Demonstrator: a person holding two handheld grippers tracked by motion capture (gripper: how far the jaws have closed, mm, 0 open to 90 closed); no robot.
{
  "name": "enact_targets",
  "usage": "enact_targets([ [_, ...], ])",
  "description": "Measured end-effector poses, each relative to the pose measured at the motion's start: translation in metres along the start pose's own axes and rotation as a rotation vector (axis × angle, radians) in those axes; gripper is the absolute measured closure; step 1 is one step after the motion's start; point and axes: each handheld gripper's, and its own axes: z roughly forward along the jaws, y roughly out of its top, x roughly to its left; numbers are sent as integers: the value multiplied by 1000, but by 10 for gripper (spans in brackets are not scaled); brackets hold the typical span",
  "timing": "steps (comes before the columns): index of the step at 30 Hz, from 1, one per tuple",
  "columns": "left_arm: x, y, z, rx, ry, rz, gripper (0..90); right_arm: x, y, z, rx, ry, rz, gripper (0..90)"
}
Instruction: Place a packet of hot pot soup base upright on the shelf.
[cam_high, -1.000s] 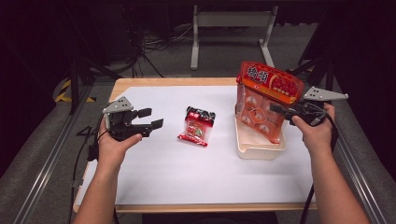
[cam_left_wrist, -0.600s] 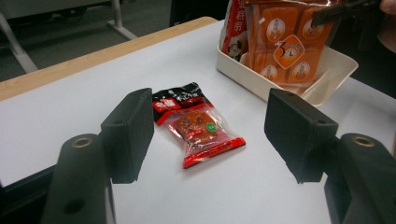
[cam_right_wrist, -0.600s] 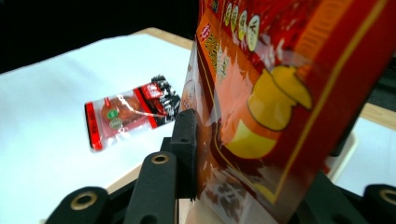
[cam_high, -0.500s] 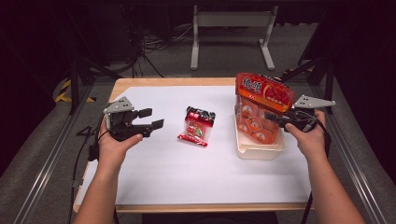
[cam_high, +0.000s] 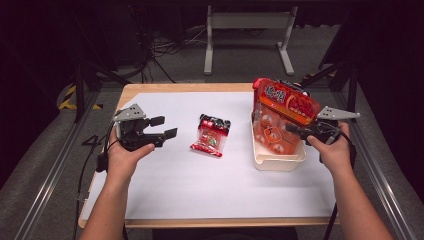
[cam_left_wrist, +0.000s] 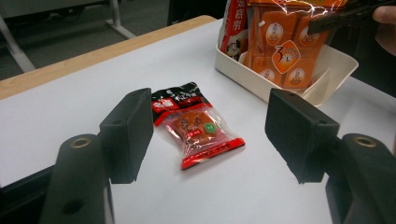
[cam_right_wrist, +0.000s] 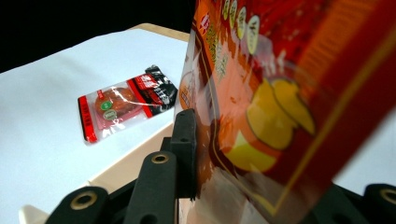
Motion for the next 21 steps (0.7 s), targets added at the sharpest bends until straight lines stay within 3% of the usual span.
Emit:
enact_targets([
  [8,2,-2,4,18,0,-11,332,-1,-1,-1,5,-13,7,690],
  [16,5,-2,10,35,-2,-3,326,4,0,-6,-30,-54,7,385],
  [21,7,-2,14,43,5,2,328,6,-1,-14,-49,-64,29,323],
])
